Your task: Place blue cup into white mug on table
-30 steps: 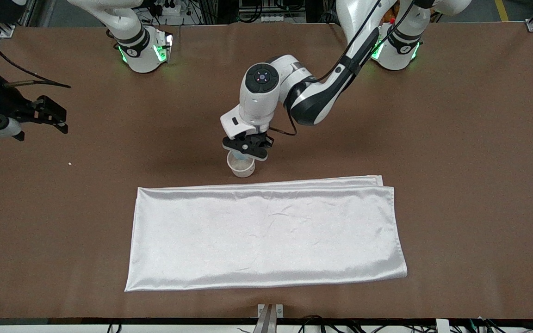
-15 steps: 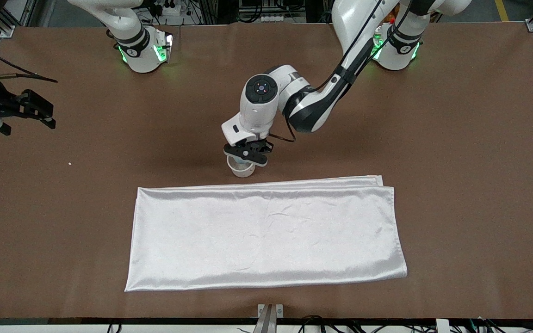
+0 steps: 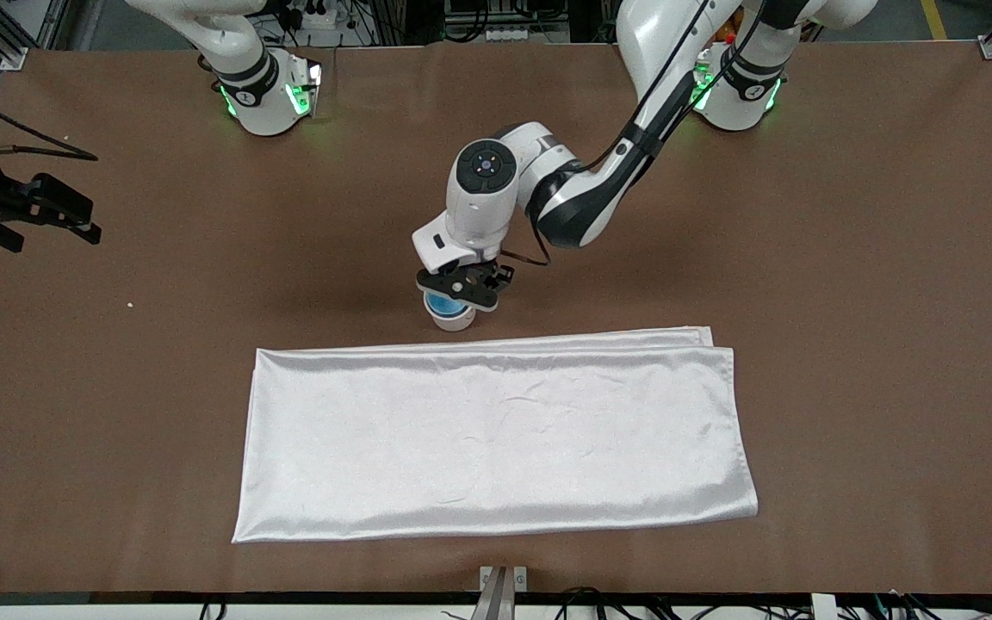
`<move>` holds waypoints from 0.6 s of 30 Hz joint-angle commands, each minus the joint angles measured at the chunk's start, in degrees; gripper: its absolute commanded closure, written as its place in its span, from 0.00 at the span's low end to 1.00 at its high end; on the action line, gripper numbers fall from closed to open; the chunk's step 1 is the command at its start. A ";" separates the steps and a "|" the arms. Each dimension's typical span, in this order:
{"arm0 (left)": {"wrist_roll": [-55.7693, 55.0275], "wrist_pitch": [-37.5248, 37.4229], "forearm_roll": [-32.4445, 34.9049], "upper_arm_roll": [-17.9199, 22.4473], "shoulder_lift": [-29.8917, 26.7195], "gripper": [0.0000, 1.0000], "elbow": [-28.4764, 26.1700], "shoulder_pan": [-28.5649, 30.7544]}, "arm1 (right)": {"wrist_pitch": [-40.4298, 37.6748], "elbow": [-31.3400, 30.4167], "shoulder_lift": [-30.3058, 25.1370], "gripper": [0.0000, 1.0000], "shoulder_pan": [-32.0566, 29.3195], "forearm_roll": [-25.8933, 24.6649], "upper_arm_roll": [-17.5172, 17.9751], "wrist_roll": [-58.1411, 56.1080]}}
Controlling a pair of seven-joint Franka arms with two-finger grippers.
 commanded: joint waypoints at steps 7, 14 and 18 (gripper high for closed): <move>-0.77 -8.47 2.85 2.83 -6.19 0.00 1.06 -0.24 | -0.76 0.69 0.41 0.00 -0.43 1.36 -0.06 0.81; -0.77 -15.33 3.12 5.99 -11.37 0.00 0.97 0.11 | -0.85 0.77 0.50 0.00 -0.43 1.27 -0.06 0.81; -0.33 -18.49 3.47 9.50 -14.19 0.00 0.88 0.11 | -0.85 0.77 0.50 0.00 -0.43 1.27 -0.06 0.81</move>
